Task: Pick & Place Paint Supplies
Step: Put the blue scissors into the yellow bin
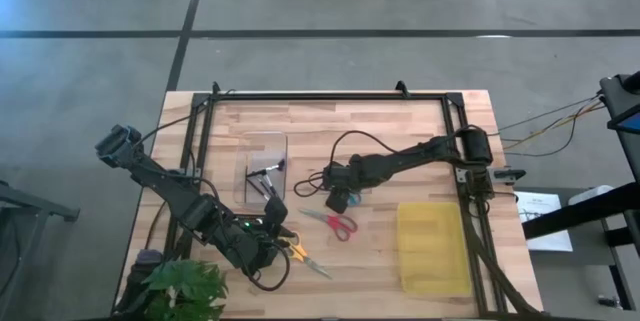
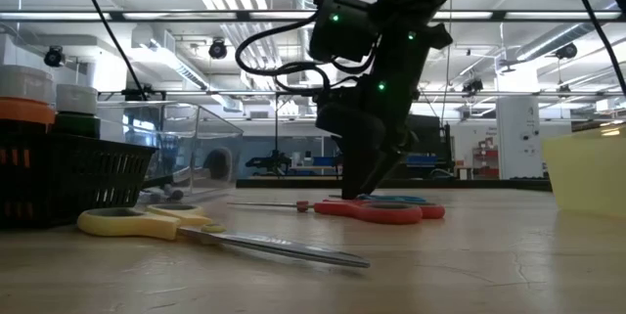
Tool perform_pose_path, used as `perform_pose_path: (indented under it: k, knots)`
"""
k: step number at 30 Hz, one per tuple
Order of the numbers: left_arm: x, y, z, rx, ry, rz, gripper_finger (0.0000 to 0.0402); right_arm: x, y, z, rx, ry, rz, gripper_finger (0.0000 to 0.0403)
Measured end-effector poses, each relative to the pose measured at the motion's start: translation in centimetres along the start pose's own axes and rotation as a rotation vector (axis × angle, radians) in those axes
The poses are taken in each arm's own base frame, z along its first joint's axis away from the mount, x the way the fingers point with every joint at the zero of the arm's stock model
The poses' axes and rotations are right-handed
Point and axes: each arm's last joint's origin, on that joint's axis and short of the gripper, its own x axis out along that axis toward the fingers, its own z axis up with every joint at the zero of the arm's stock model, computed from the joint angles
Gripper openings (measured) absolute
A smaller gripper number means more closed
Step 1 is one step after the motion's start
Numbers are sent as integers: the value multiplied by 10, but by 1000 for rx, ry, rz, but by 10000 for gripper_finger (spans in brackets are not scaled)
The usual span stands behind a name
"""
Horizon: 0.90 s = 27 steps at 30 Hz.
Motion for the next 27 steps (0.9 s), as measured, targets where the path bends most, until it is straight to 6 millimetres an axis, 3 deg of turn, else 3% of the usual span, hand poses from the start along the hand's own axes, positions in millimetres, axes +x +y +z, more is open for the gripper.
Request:
perform_pose_path:
  k: [5,15,27]
  knots:
    - [0,0,0,0,0,0,123,0,0,4,-1,21,-6,170]
    - [0,0,0,1,0,-1,123,-2,-3,8,-45,25,2,25]
    - [0,0,0,0,0,-1,123,-12,-2,8,-76,5,6,25]
